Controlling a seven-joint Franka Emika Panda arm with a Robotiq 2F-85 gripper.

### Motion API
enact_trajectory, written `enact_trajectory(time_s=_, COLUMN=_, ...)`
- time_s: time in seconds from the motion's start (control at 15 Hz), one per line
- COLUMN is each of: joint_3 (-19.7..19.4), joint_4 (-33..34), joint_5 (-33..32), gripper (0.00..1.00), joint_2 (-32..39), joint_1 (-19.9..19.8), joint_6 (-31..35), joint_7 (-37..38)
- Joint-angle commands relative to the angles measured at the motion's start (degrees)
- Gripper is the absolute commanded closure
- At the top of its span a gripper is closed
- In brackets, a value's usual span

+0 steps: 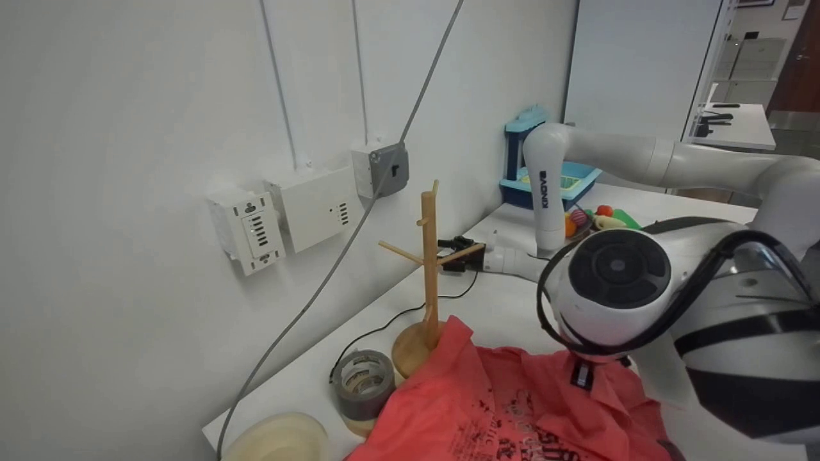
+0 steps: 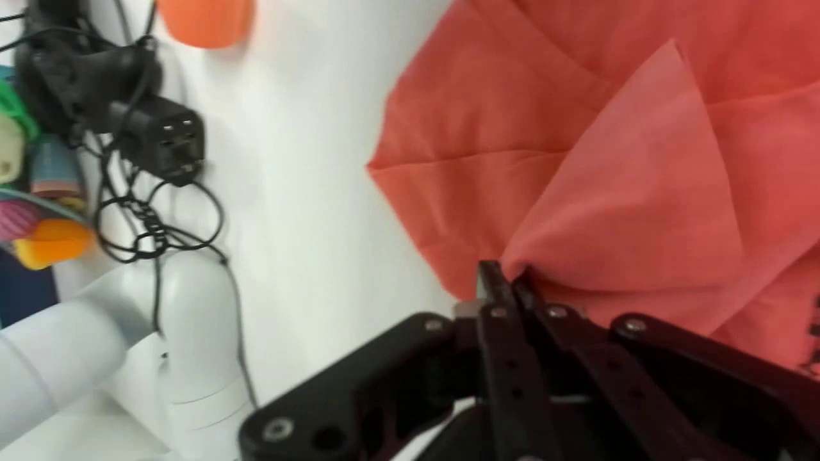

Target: Move the shirt away from you then unfold it

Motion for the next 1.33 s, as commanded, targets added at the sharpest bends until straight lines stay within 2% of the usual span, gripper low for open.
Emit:
enact_trajectory(time_s=0.0, joint_3=-7.5, joint_4=1.3, joint_5=-12.7, gripper=0.99, joint_2=0.2, joint_1=4.8, joint_6=-2.4, joint_7=8.2)
enact_trajectory(time_s=0.4, joint_3=-17.5, joint_4=4.8, joint_5=-30.7, gripper=0.99, joint_2=4.2, joint_1=9.7, joint_6=-2.5, joint_7=26.7)
enact_trajectory(time_s=0.47, joint_3=-11.1, joint_4=6.0, joint_5=-37.9, gripper=0.99, joint_2=1.7, joint_1=3.7, joint_6=-6.9, joint_7=32.2)
enact_trajectory(time_s=0.53, joint_3=-10.0, joint_4=6.6, joint_5=-41.5, gripper=0.99, joint_2=1.5, joint_1=2.6, joint_6=-9.3, joint_7=35.8)
enact_trajectory(time_s=0.8, joint_3=2.8, joint_4=8.4, joint_5=-55.2, gripper=0.99, joint_2=-0.3, joint_1=-7.8, joint_6=-25.3, joint_7=49.9)
enact_trajectory(time_s=1.0, joint_3=13.0, joint_4=9.2, joint_5=-60.2, gripper=0.99, joint_2=-0.3, joint_1=-16.8, joint_6=-35.6, joint_7=55.5)
enact_trajectory(time_s=1.27, joint_3=21.1, joint_4=10.5, joint_5=-61.8, gripper=0.99, joint_2=0.4, joint_1=-25.1, joint_6=-41.7, joint_7=59.7)
